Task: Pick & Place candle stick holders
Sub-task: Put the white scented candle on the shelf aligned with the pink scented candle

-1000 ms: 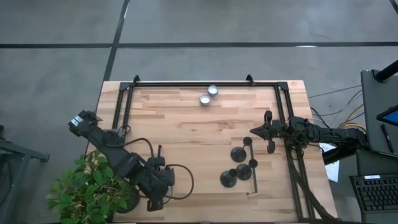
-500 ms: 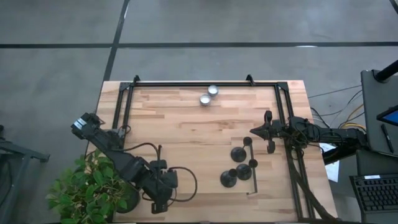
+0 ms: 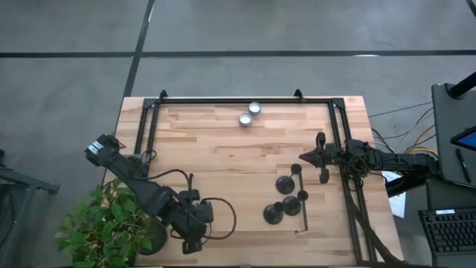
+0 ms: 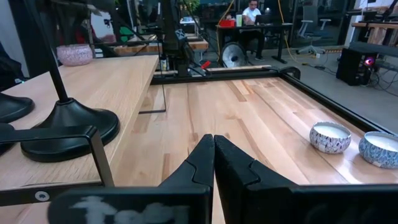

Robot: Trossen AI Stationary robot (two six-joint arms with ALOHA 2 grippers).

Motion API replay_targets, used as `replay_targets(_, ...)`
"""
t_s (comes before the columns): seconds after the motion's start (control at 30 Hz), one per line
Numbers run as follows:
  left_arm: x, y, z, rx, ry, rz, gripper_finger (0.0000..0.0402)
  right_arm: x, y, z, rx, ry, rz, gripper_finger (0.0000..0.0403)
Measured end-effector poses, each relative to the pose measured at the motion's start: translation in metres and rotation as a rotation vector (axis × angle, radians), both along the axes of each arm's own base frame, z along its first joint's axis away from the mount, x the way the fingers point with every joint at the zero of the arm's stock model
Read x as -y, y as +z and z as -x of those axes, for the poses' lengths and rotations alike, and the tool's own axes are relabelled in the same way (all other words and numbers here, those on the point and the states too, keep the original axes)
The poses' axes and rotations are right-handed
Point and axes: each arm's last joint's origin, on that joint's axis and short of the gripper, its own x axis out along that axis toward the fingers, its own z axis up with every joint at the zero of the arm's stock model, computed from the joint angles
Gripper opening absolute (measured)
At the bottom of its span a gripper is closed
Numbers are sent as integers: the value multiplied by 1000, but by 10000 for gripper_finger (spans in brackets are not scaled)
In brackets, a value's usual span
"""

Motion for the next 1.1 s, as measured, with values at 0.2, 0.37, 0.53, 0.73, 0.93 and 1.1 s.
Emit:
replay_targets(0.2, -23, 23, -1, 133, 68, -71, 109, 0, 0, 0, 0, 0, 0, 8)
replay_targets(0.37, -53, 34, -12, 223, 79, -232, 108, 0, 0, 0, 0, 0, 0, 8)
replay_targets(0.53, -98, 34, -33, 214, 47, -330, 108, 0, 0, 0, 0, 0, 0, 8)
replay_targets(0.73, -158, 35, -54, 233, -21, -355, 108, 0, 0, 0, 0, 0, 1, 8)
replay_targets(0.93, -215, 36, -58, 233, -5, -421, 108, 0, 0, 0, 0, 0, 1, 8)
replay_targets(1.1, -251, 42, -62, 309, 8, -498, 108, 0, 0, 0, 0, 0, 2, 8)
